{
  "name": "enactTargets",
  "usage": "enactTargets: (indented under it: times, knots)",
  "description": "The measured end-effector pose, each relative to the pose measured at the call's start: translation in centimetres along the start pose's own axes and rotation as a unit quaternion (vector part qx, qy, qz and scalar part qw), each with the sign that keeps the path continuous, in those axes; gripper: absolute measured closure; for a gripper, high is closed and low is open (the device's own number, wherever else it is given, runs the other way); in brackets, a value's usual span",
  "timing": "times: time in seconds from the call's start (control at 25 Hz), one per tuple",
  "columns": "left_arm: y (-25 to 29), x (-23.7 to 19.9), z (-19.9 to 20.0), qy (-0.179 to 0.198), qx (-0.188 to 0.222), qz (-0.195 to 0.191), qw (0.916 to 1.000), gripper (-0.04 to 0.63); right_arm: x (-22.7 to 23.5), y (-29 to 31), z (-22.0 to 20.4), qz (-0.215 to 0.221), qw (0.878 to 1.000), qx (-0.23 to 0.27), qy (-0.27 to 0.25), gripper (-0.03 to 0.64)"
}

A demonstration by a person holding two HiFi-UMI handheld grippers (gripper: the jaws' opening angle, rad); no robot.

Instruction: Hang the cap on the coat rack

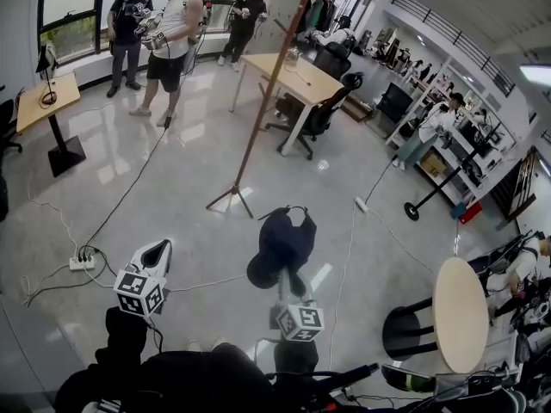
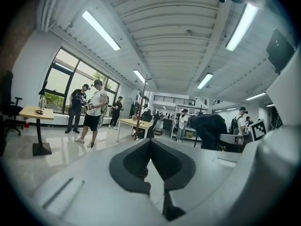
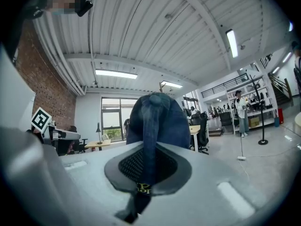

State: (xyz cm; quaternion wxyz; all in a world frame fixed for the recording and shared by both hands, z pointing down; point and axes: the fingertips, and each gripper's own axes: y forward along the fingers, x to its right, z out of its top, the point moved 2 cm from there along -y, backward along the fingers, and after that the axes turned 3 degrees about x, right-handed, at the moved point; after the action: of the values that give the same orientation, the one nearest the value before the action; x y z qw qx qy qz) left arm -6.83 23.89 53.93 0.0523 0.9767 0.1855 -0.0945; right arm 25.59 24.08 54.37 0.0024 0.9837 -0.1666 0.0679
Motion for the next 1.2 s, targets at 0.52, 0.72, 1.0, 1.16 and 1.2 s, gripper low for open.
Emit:
enactTargets:
  times: [0.52, 0.72, 1.0, 1.16, 1.2]
  knots:
    - [0.9, -2.6, 0.3, 0.005, 0.006, 0.006, 0.9999, 0.595, -1.6, 3.8, -0.3, 0.019, 1.0, -0.008, -0.006, 0.607]
    - [3.1, -4.3, 0.6, 0.001, 0.002, 0.016, 0.9999, 0.594, -1.3, 7.0, -0.3, 0.026, 1.0, -0.007, -0.004, 0.607]
    - [7.5, -6.1, 1.0, 0.0, -0.002, 0.016, 0.9999, 0.594, -0.6, 11.8, -0.6, 0.043, 0.999, -0.003, -0.013, 0.607]
    - [10.5, -7.2, 1.9, -0.001, -0.001, 0.018, 0.9998, 0.595, 0.4, 15.1, -0.5, 0.045, 0.999, -0.005, -0.007, 0.607]
    - [11.2, -7.4, 2.0, -0.001, -0.002, 0.018, 0.9998, 0.594, 0.8, 15.8, -0.5, 0.045, 0.999, -0.005, -0.005, 0.607]
